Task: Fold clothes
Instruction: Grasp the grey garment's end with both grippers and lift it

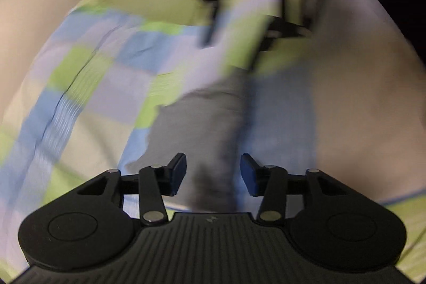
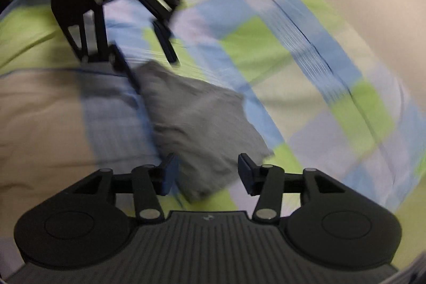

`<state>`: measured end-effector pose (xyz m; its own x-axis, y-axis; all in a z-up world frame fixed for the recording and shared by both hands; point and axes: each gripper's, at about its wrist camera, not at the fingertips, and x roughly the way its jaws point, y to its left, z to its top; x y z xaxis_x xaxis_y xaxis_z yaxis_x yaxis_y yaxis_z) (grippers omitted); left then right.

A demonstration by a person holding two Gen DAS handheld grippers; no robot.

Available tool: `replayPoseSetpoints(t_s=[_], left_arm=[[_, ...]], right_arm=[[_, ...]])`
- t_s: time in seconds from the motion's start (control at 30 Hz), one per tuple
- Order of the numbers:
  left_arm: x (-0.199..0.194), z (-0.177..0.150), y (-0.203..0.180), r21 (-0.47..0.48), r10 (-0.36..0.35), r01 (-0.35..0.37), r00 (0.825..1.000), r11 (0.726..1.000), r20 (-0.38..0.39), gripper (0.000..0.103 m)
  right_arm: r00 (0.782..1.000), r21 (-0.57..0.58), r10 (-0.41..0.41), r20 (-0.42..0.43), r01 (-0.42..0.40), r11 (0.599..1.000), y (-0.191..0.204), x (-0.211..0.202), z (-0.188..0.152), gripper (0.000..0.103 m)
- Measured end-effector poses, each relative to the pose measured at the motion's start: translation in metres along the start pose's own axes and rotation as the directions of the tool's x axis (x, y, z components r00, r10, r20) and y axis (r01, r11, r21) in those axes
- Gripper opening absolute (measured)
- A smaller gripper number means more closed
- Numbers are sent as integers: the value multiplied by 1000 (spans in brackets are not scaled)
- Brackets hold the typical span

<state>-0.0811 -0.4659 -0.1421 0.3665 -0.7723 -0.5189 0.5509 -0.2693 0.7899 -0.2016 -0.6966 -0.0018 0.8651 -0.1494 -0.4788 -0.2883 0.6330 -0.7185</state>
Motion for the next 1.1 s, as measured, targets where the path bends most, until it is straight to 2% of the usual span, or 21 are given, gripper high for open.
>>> replayPoseSetpoints(t_s=[0.07,0.13,0.17,0.2,0.23,0.27,0.33,0.47,0.53,0.63,0.7,0.73,0.8,0.83,0.87,0.93,0.97,1.03,1.07,1.1], left_arm=[[12,3,-3,8,71,-71,997,997,-19,53],[22,4,2,-27,96,-98,994,995,-43,49],[28,3,4,-37,94,-96,994,995,-59,33],[33,2,5,-47,91,-94,993,994,-75,12],[37,-3,6,-62,81,-86,993,994,-87,12],[41,-8,7,-77,71,-79,993,994,-99,11],[39,-15,6,-88,78,-87,992,992,-95,11],[32,-26,6,-121,87,-99,991,988,-101,11],[29,-29,9,-150,88,-102,991,983,-101,11],[23,-27,13,-170,95,-111,991,979,-99,19],[10,-21,11,-152,113,-124,990,981,-78,40],[3,-18,10,-142,122,-131,990,981,-67,43],[1,-15,6,-95,129,-133,990,986,-54,45],[5,-14,1,-45,127,-130,991,991,-52,45],[11,-15,-4,-6,121,-122,991,993,-53,45],[20,-16,-5,9,130,-130,990,992,-52,42],[25,-17,-1,-13,128,-129,990,992,-61,40],[34,-21,8,-60,113,-118,990,991,-87,19],[39,-25,11,-77,98,-107,989,991,-108,13],[39,-28,12,-103,86,-96,991,990,-101,11]], right_arm=[[1000,-104,-4,-9,3,995,19,13,13,45],[1000,-198,-12,-19,8,980,34,27,25,42],[1000,-206,-18,-25,12,978,37,33,29,39],[999,-219,-24,-44,14,976,40,43,33,27],[998,-224,-23,-62,9,975,40,50,34,18],[996,-223,-21,-89,1,975,39,57,33,5],[990,-216,-20,-139,-10,976,31,65,23,6],[983,-231,-61,-172,20,973,26,56,-5,8],[971,-185,-76,-224,35,982,18,52,-24,3],[957,-140,-93,-275,56,989,9,44,-42,1],[958,-142,-104,-267,68,988,8,33,-39,11],[963,-143,-109,-247,75,987,9,28,-36,14],[980,-161,-112,-163,85,983,20,16,-20,36],[985,-195,-109,-133,82,977,29,18,-12,40],[989,-221,-99,-114,71,973,35,23,-6,40],[991,-239,-91,-100,65,969,41,32,-1,39],[990,-244,-92,-103,65,968,42,42,2,33],[989,-250,-93,-111,62,966,42,61,5,18],[989,-241,-88,-122,56,969,38,67,4,6],[988,-232,-82,-134,50,971,34,74,2,5]])
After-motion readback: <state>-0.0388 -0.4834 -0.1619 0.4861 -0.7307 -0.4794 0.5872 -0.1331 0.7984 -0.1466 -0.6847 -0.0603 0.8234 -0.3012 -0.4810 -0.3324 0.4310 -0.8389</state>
